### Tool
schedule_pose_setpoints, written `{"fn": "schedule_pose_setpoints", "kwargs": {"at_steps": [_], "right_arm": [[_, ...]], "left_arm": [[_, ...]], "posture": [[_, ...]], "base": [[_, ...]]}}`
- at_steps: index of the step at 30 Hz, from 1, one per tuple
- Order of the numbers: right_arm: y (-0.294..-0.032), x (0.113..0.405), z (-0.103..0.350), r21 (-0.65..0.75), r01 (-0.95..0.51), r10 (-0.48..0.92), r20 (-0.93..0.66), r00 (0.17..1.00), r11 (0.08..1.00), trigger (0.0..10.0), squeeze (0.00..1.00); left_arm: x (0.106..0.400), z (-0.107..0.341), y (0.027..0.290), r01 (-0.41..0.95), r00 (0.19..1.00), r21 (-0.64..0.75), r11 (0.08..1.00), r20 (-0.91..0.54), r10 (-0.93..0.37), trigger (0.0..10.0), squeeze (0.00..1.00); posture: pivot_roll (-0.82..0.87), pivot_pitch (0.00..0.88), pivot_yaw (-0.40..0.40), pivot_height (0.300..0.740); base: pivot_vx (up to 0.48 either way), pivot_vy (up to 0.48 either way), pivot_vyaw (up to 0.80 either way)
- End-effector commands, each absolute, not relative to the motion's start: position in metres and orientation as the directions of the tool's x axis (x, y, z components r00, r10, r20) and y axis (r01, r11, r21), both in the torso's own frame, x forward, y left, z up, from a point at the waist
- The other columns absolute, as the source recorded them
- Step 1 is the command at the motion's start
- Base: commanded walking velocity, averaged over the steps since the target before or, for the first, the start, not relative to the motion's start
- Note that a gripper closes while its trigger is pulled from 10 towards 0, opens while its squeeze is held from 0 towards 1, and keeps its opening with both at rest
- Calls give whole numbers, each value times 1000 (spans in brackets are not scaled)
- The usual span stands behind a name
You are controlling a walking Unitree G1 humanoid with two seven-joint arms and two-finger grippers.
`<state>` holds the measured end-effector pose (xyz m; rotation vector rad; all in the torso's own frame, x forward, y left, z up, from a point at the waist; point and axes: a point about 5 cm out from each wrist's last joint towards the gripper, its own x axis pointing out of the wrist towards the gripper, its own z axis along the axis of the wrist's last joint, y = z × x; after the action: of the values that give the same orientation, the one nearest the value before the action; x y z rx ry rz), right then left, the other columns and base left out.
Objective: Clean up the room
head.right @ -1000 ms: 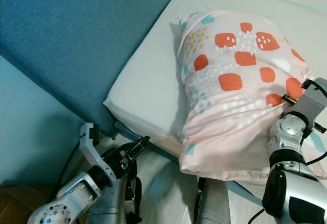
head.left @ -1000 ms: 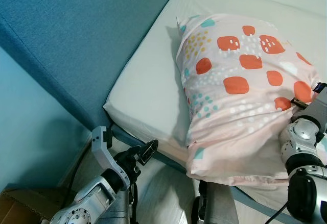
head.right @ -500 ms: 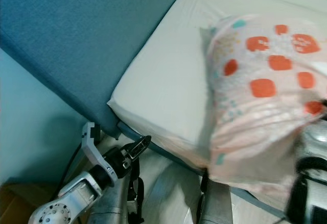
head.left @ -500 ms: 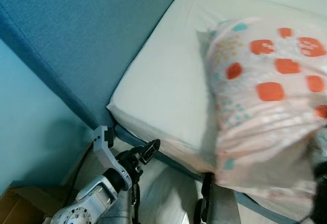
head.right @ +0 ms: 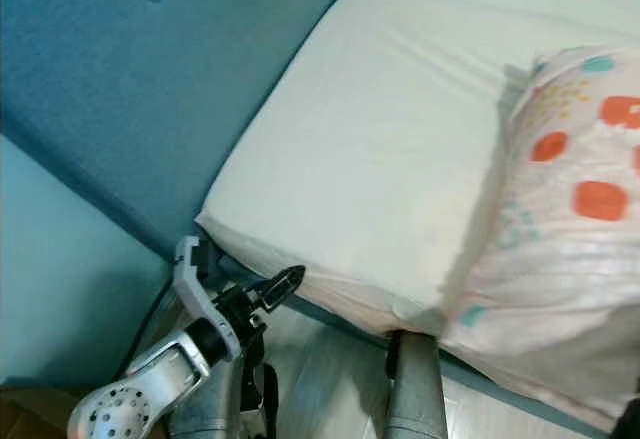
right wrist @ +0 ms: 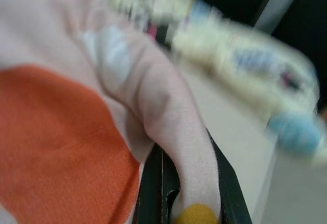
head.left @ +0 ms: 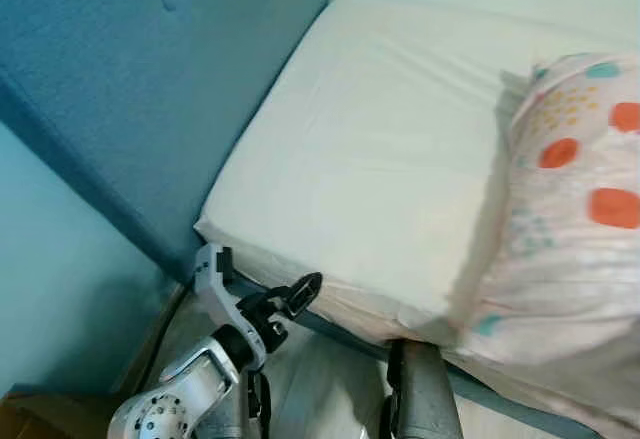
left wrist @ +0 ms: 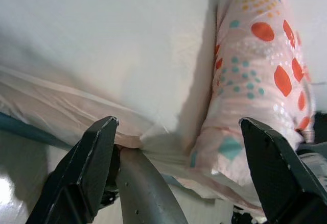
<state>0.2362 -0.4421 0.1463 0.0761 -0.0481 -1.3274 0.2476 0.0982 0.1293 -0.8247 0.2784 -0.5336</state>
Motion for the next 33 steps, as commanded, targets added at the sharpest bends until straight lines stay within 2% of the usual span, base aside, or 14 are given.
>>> {"fn": "schedule_pose_setpoints", "kwargs": {"at_steps": [1,8,9,13,16,20,23,26,27,28,29,30,31,33], "right_arm": [[-444,228,134,70,974,-973,-61,221,216,10000,0],[-442,227,125,22,966,-960,-105,259,258,10000,0],[-441,229,122,4,957,-948,-129,290,292,10000,1000],[-441,229,120,13,953,-944,-139,300,301,10000,1000],[-439,231,119,21,940,-929,-149,338,339,10000,1000],[-433,243,127,-7,912,-909,-90,407,409,10000,1000],[-430,247,130,-11,903,-902,-68,427,429,10000,1000],[-414,265,141,29,841,-841,15,541,541,10000,1000],[-414,265,141,29,841,-841,15,541,541,10000,1000],[-399,276,149,71,769,-772,82,630,635,10000,1000],[-399,276,149,71,769,-772,82,630,635,10000,1000],[-389,282,152,90,715,-720,116,684,694,10000,1000],[-389,282,152,90,715,-720,116,684,694,10000,1000],[-369,285,154,107,604,-613,161,774,790,10000,1000]], "left_arm": [[245,127,87,328,828,-799,503,-14,-561,10000,0],[243,126,93,311,839,-800,513,-23,-543,10000,0],[245,127,91,315,837,-806,502,-14,-547,10000,0],[246,128,90,320,835,-809,493,-5,-551,10000,0],[247,131,87,337,822,-820,462,18,-569,10000,0],[249,143,83,423,759,-833,357,111,-642,10000,0],[250,146,83,445,741,-829,339,128,-660,10000,0],[252,152,80,503,688,-810,301,163,-707,10000,0],[252,152,80,503,688,-810,301,163,-707,10000,0],[252,155,79,535,655,-798,276,186,-732,10000,0],[252,155,79,535,655,-798,276,186,-732,10000,0],[252,156,78,549,636,-793,264,192,-747,10000,0],[252,156,78,549,636,-793,264,192,-747,10000,0],[252,157,77,571,603,-785,242,201,-772,10000,0]], "posture": [[95,319,-8,596],[97,319,-18,596],[95,316,-18,596],[94,315,-19,596],[88,309,-18,596],[62,298,-11,596],[62,298,-11,596],[47,284,0,596],[47,284,0,596],[40,277,4,596],[40,277,4,596],[36,274,6,596],[36,274,6,596],[27,270,7,596]], "base": [[0,0,0],[0,0,0],[0,0,0],[0,0,0],[0,0,0],[0,0,0],[0,0,0],[0,0,0],[0,0,0],[0,0,0],[0,0,0],[0,0,0],[0,0,0],[0,0,0]]}}
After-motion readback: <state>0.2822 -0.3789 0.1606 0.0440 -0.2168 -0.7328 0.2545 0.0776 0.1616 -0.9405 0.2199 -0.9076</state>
